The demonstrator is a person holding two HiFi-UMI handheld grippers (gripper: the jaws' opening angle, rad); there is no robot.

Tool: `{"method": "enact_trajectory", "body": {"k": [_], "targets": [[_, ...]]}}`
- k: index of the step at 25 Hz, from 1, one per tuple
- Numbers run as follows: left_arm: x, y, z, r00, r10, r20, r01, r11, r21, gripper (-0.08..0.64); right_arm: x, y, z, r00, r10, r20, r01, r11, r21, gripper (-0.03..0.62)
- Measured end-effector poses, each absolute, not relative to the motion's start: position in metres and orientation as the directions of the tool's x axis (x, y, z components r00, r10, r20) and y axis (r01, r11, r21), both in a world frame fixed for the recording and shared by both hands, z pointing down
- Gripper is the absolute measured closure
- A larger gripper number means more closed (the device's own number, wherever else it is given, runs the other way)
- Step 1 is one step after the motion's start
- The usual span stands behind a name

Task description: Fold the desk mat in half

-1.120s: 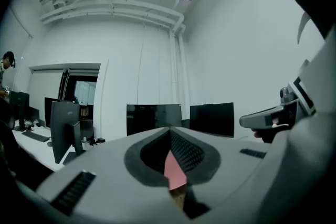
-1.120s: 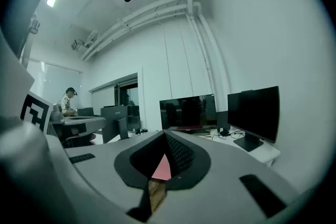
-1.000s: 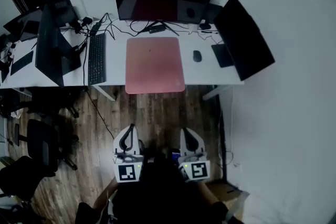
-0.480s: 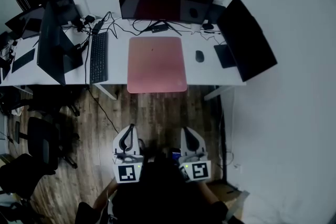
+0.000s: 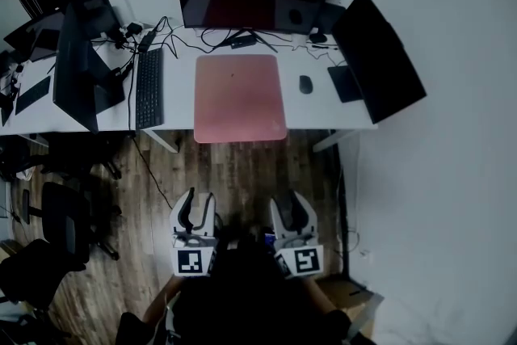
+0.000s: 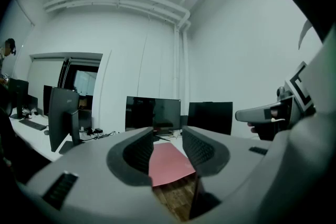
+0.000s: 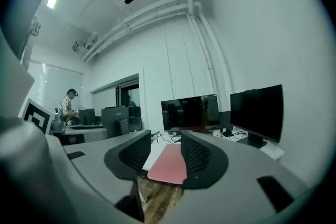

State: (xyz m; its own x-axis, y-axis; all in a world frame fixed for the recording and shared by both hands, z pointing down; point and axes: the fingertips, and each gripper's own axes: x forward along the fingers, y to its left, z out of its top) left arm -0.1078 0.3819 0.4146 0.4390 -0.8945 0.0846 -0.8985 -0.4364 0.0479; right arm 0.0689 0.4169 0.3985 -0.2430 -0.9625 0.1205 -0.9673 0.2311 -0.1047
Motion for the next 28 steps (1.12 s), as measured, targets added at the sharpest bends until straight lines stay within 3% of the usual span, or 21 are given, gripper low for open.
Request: {"method": "enact_trajectory", "body": {"k": [28], "targets": [[-0.174, 0.340, 0.426, 0.523, -0.849, 0.079, -0.852, -0.518, 0.081, 0.407, -0.002, 0.379, 0.412, -0.169, -0.980, 0.109, -0.984, 0.162, -0.071, 0.433]]}}
